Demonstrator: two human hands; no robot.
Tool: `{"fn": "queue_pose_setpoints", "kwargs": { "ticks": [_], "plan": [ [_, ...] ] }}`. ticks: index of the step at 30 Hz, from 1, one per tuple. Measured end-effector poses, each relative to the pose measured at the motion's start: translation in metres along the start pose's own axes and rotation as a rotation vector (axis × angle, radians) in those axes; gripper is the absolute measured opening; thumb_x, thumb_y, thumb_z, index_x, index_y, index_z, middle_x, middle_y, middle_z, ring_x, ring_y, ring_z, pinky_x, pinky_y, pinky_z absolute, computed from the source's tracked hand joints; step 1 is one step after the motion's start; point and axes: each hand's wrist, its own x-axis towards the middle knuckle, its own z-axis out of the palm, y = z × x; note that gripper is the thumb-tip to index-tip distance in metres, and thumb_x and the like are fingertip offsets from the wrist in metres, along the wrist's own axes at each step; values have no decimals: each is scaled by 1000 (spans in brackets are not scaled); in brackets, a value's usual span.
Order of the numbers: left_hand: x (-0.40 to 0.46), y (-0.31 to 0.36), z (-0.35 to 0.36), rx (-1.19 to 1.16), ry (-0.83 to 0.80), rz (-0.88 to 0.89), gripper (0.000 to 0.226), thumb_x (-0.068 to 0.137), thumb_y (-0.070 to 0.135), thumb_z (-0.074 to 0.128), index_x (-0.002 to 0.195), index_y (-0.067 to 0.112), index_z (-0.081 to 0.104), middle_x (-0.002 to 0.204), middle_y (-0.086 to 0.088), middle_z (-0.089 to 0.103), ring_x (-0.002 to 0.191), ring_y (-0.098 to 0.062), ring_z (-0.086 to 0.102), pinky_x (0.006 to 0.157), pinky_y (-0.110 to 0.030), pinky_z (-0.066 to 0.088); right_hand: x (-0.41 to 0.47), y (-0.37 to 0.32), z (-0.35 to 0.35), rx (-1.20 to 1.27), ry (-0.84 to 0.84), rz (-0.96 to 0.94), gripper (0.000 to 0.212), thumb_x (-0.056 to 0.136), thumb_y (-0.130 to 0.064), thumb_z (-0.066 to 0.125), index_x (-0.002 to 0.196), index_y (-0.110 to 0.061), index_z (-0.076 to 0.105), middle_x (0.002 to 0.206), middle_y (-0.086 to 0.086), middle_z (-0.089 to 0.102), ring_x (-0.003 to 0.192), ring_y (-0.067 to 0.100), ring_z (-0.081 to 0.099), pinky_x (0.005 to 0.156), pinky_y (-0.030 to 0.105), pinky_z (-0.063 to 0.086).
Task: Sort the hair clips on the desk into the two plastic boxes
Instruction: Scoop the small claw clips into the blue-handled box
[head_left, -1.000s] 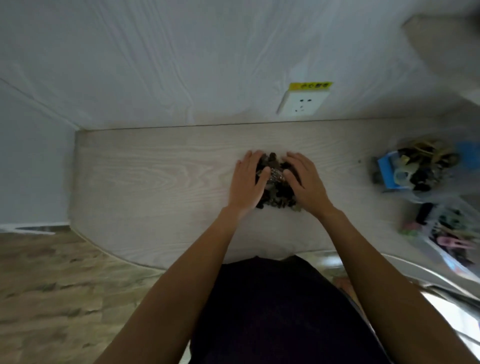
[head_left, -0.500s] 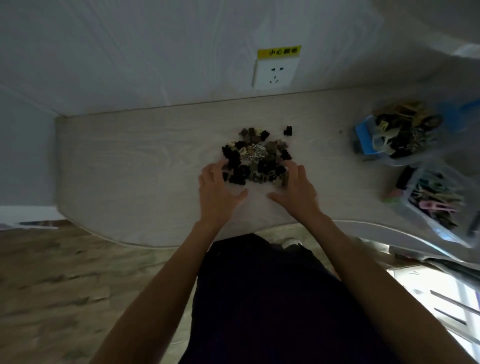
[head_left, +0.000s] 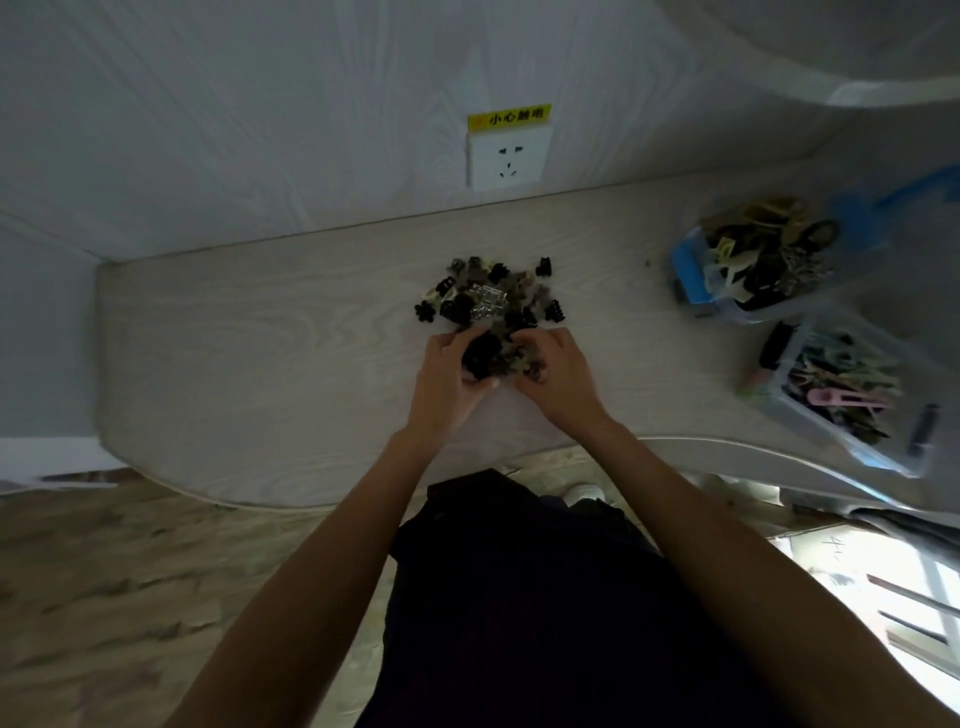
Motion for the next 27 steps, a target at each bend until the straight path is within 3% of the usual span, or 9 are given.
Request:
{"fn": "queue_pose_setpoints", "kwargs": {
  "ticks": [4, 8, 12, 15, 19, 22, 24, 27],
  "plan": [
    [2, 7, 8, -86, 8, 14, 42, 75, 15, 75, 114, 13, 61, 121, -11, 45, 102, -17, 56, 82, -2, 43, 2, 6, -7, 80, -26, 35, 48, 78, -16, 70, 123, -19, 57, 117, 14, 45, 104, 25, 53, 89, 39, 51],
    [6, 18, 15, -93, 15, -50, 42, 79, 17, 71, 119, 16, 57, 124, -11, 48, 106, -20, 57, 87, -19, 45, 4, 8, -6, 49, 3, 47, 38, 79, -16, 70, 115, -12, 59, 120, 15, 41, 107, 27, 52, 89, 43, 50],
    [13, 23, 17, -24, -22, -67, 39, 83, 20, 64, 121, 19, 51, 119, -10, 59, 103, -24, 59, 83, -28, 46, 9, 2, -5, -29, 1, 24, 41, 76, -13, 70, 112, -5, 52, 124, 17, 35, 98, 32, 54, 85, 45, 49],
    [15, 27, 15, -84, -22, -124, 30, 87, 17, 59, 117, 20, 54, 116, -7, 62, 103, -22, 59, 78, -26, 43, 14, 0, -9, -90, -20, 26, 44, 79, -18, 69, 116, -7, 49, 128, 15, 35, 99, 32, 54, 84, 38, 46],
    [15, 30, 11, -152, -19, -155, 27, 89, 17, 57, 116, 17, 56, 115, -4, 62, 99, -15, 58, 75, -20, 38, 12, 4, -17, 25, -26, 24, 44, 77, -17, 70, 118, -11, 55, 127, 14, 40, 106, 29, 54, 87, 31, 44],
    [14, 44, 9, -204, 24, -70, 24, 88, 14, 58, 112, 19, 58, 109, 3, 62, 105, -17, 58, 80, -23, 44, 7, 4, -37, 113, 21, -5, 43, 76, -15, 73, 115, -8, 57, 120, 14, 46, 100, 22, 54, 86, 15, 42],
    [19, 67, 9, -250, 20, 44, 24, 87, 12, 59, 110, 19, 60, 105, 10, 60, 103, -13, 57, 85, -23, 45, 2, 5, -60, 122, 111, -34, 42, 72, -14, 76, 110, -6, 59, 113, 14, 51, 92, 14, 51, 76, -2, 34],
    [35, 113, 20, -291, -29, 264, 22, 87, 10, 59, 109, 13, 60, 104, 10, 60, 96, -3, 57, 89, -25, 47, -6, 18, -100, 137, 289, -43, 41, 70, -18, 78, 104, -5, 59, 106, 14, 55, 87, 13, 50, 73, 3, 37]
  ]
}}
